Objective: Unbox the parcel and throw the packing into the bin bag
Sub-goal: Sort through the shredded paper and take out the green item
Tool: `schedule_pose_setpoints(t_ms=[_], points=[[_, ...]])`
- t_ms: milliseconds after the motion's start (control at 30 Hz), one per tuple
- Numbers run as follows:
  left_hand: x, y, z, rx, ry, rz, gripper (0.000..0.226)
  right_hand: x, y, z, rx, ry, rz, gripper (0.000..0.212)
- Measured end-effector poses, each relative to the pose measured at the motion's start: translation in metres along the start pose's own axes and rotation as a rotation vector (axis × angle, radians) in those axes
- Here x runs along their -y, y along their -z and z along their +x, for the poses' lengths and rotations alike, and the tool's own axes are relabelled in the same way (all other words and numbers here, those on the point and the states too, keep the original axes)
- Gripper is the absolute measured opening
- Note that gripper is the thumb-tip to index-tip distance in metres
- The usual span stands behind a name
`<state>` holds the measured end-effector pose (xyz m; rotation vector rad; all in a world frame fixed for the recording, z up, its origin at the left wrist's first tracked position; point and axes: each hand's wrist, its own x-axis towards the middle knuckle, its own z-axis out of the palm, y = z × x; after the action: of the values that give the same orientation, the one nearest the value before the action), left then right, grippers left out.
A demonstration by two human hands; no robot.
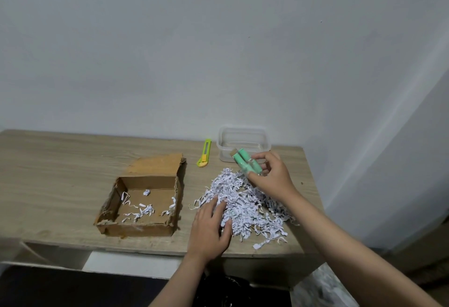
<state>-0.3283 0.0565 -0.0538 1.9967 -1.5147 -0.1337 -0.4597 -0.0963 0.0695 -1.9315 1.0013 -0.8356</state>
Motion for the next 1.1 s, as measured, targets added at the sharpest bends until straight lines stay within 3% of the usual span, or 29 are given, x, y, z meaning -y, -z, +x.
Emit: schedule_pose_setpoints(t_ms=[133, 367, 700, 900, 1100], points=[[-0.001, 0.0, 0.0, -0.003, -0.001, 0.002, 0.049, -0.001, -0.005, -0.004, 0.037, -0.032, 0.016, 0.063], [0.001, -0.001, 0.0, -0.006, -0.001, 0.017, 0.049, -0.004, -0.009, -0.007, 0.025, -0.051, 0.102, 0.043], [0.001, 0.0, -0.002, -0.021, -0.001, 0.0, 0.048, -0.015, 0.017, -0.003, -0.044, -0.334, 0.478, 0.028], [0.002, -0.001, -0.001, -0.03, -0.011, 0.004, 0.05, -0.042, 0.055, 0.014, -0.196, -0.397, 0.329, 0.022], [0.002, -0.002, 0.001, -0.031, -0.018, 0.008, 0.048, -0.091, 0.057, 0.021, -0.181, -0.455, -0.147, 0.033]])
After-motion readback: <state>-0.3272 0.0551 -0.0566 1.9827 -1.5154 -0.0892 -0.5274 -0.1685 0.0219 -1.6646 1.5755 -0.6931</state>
